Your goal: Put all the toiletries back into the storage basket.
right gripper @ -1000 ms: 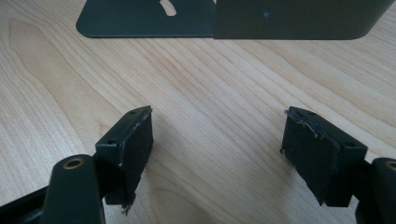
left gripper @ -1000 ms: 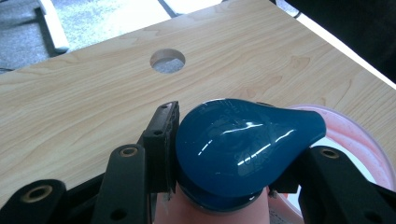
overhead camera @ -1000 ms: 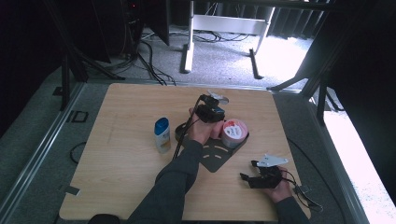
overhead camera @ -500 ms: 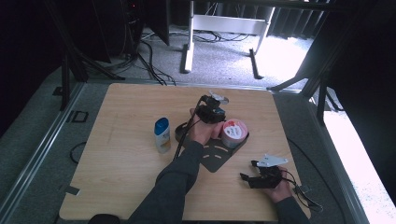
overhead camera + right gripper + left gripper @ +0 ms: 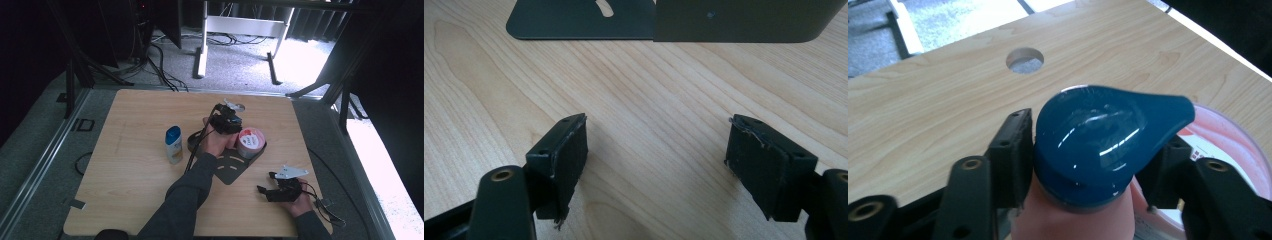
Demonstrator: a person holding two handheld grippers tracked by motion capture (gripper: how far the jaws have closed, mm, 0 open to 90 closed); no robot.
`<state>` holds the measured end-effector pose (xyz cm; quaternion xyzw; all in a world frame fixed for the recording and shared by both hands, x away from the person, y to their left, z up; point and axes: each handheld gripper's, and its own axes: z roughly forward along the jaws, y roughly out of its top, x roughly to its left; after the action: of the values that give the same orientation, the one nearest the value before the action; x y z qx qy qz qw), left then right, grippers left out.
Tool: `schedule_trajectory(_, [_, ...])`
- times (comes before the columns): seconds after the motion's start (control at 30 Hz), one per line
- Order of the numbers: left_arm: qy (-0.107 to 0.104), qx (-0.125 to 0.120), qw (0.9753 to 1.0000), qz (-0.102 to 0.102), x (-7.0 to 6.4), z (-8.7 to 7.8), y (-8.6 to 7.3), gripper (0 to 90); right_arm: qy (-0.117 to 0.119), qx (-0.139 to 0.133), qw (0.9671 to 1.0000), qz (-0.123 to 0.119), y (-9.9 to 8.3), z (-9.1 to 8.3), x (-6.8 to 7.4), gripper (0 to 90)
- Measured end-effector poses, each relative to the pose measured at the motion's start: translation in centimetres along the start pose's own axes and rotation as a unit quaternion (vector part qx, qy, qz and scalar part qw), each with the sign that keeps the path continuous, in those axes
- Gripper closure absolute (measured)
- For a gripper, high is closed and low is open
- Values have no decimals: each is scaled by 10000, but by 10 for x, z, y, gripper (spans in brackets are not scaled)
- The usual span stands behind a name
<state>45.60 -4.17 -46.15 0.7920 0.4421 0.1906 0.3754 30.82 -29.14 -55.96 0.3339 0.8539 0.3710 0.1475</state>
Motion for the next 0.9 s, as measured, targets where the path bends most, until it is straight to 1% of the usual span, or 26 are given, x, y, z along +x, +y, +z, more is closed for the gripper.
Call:
schedule_trajectory(0.03, [-28,27,10000,-24,2,0,-1,415,2,0,10000,4,0,0,0,245])
schedule_trajectory(0.13, [-62,36,10000,-55,3,0,-3,390,0,-1,10000,-4,0,0,0,245])
schedule_trajectory(0.23, [-150,-2,9999,-49,5,-5,-6,382,0,-3,10000,-9,0,0,0,245])
schedule_trajectory(0.3, [-155,-20,9999,-40,5,-6,-6,380,0,1,10000,-3,0,0,0,244])
schedule_trajectory(0.33, [-147,-30,9999,-29,6,-9,-7,382,3,3,10000,5,0,0,0,244])
schedule_trajectory(0.37, [-206,-29,9998,-31,7,-12,-7,382,3,2,10000,2,0,0,0,244])
schedule_trajectory(0.43, [-191,-31,9998,59,7,-16,-8,386,3,3,10000,4,0,0,0,245])
schedule_trajectory(0.57, [-209,-72,9997,79,7,-22,-10,402,3,2,10000,4,0,0,0,244])
schedule_trajectory(0.6, [-178,-57,9998,99,8,-26,-12,410,3,2,10000,3,0,0,0,245])
schedule_trajectory(0.63, [-178,-57,9998,99,8,-26,-12,418,3,1,10000,3,0,0,0,244])
schedule_trajectory(0.77, [-248,-45,9996,162,9,-34,-18,437,5,-1,10000,0,0,0,0,244])
schedule_trajectory(0.87, [-284,-26,9994,174,10,-37,-20,447,5,-2,10000,-1,0,0,0,244])
schedule_trajectory(0.9, [-314,-44,9993,181,11,-41,-21,452,5,0,10000,0,0,0,0,245])
